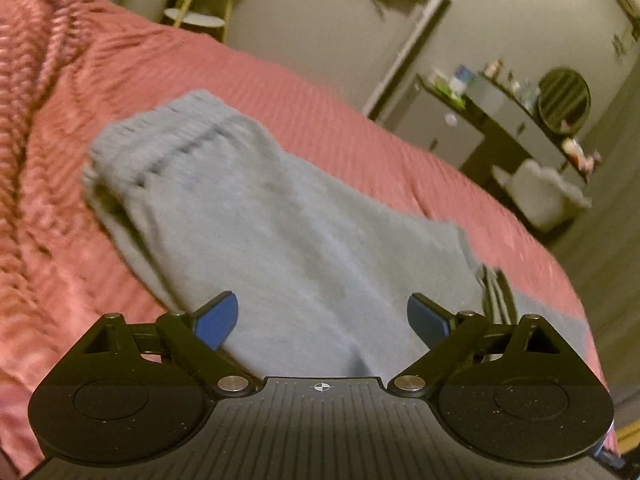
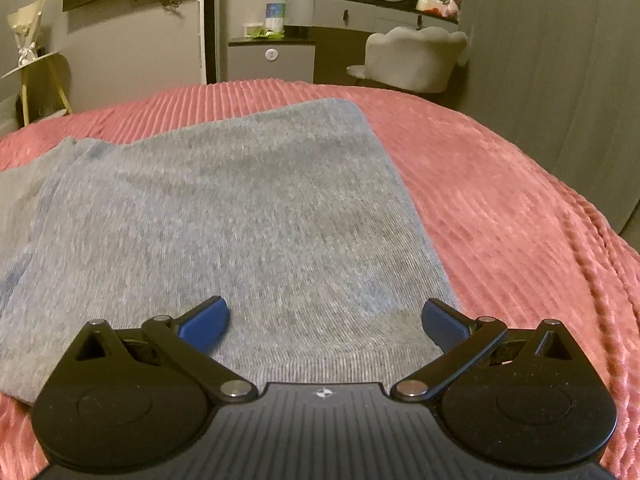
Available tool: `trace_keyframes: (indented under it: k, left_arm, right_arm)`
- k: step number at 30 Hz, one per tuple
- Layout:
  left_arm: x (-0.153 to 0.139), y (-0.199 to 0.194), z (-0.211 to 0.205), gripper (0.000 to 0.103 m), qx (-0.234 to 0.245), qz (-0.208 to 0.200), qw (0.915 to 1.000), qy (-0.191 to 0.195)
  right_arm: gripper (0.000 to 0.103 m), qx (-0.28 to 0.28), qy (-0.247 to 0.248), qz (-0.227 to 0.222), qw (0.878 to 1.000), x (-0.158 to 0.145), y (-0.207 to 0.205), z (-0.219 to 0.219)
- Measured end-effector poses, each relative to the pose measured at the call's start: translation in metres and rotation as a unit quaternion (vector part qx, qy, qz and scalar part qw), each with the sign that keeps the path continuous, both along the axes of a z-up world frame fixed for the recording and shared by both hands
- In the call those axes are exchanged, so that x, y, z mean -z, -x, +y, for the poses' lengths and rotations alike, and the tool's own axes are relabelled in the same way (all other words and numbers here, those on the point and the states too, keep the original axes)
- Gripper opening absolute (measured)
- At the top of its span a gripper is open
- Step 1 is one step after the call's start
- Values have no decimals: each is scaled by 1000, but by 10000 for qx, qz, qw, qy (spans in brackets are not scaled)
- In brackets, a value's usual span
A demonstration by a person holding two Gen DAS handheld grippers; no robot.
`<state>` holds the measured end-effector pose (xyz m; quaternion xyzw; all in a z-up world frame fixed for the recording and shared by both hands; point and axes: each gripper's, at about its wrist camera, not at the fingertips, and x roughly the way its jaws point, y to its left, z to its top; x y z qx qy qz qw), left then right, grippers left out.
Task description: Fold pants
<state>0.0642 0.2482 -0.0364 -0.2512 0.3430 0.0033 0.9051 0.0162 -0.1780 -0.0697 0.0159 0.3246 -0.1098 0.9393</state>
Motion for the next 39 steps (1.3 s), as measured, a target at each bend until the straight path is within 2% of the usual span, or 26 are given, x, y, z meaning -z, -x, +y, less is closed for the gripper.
trace_keyframes:
  k: [3,7,16,21,25,28,31,36,39]
  left_arm:
    - [7,1,26,96,-190,-73,9993,301]
    - [26,-6,61,96,-588,183,9960,644]
    - [52,-22,95,96,-697,27,9906,1177]
    - [65,-23,115,96,-690,-337,9784,1920]
    - [71,-21,124,92,-571,-709,9704,2238]
    - [73,-14,128,92,-426,-1070,9612,2507]
    - [82,-18,131,92,-666,-601,9673,2374]
    - [78,-17,124,97,-617,-658,9730,2125]
    - [80,-15,124,101,-539,-756,9735,2091]
  right_arm:
    - [103,24,1,-71,10000,1,0,0]
    - [103,25,-38,-165,9999,3,0,-2]
    - [103,34,-16,-320,9995,7,-2,-2]
    - [103,44,17,-382,9993,10,-2,-1]
    - [103,42,25,-402,9992,10,-3,-1]
    - [103,45,36,-424,9991,11,-3,-1]
    - [103,52,39,-438,9990,12,-4,-1]
    - [103,53,28,-439,9990,11,-4,-1]
    - [103,51,26,-435,9990,11,-4,-2]
